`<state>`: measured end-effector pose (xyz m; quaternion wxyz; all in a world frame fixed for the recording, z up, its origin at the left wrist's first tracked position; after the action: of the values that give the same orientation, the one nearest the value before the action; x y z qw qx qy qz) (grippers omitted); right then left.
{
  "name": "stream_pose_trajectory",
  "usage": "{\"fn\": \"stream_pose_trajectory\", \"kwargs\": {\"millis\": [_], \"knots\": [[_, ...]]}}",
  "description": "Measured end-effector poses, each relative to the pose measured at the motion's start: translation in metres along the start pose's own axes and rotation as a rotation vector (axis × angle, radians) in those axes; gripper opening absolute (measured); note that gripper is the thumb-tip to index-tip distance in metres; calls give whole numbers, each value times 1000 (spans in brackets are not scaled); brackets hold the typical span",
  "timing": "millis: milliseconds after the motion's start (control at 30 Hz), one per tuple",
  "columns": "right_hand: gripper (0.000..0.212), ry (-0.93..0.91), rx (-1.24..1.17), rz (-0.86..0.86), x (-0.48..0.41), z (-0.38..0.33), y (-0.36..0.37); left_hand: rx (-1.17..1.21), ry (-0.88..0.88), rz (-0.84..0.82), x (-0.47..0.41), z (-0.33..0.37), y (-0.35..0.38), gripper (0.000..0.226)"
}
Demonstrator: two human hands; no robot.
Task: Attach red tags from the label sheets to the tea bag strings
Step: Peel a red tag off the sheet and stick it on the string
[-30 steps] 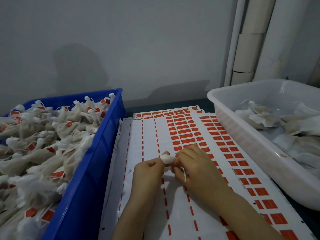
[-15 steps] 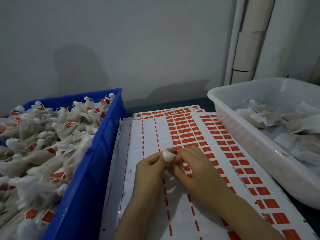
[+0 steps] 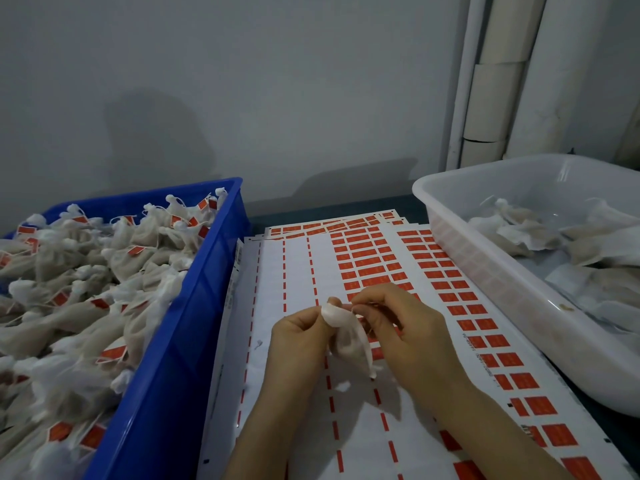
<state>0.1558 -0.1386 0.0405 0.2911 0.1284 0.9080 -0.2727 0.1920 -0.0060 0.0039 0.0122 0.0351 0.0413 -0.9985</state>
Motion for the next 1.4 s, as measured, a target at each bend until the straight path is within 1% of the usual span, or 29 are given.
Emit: {"fn": "stream_pose_trajectory", "kwargs": {"millis": [133,233,267,367,467,533,633,767,900,933,1033,1167,1267,1300,1400], "knots": [[24,-3,5,20,0,-1,-2,-52,5,-79,1,-1,4,23],[30,17,-15,8,0,-2,-1,-40,5,-125,2,2,7,17],[28,29,-22,0,-1,-1,-1,-25,6,-140,3,4,7,14],[16,80,-34,-27,-1,3,-1,6,4,-170,5,7,9,21],[12,108,-16,-37,0,5,-1,-13,-4,-198,5,6,11,11],[15,124,-20,-48,0,5,-1,-22,-7,-206,6,4,11,19],[21,127,-30,-53,0,4,-1,-42,-20,-179,4,4,11,19],[11,145,-61,-59,-1,5,2,-82,-61,-166,2,-2,12,14],[15,200,-131,-75,0,10,4,-133,-145,-228,0,-9,19,17],[16,224,-160,-83,1,12,6,-100,-162,-251,0,-11,21,20],[19,285,-242,-105,2,16,9,59,-160,-202,3,-7,18,20],[22,321,-306,-122,1,17,11,34,-231,-183,-3,-19,20,29],[22,341,-321,-137,1,18,13,56,-158,-83,-4,-18,18,14],[22,347,-320,-135,1,19,13,56,-130,-58,-3,-16,16,13],[23,376,-317,-120,0,22,11,57,-93,-51,0,-12,15,13]]}}
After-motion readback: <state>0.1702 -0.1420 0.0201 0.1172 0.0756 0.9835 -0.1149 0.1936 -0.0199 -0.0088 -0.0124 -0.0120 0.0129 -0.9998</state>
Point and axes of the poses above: each hand's wrist, its own x-axis away from the middle knuckle, its own y-axis out of the palm, z = x × y, the point moved 6 cm from there along -x, towards the middle knuckle, and after that the axes turned 1 degree about z, right-handed, at the moved point
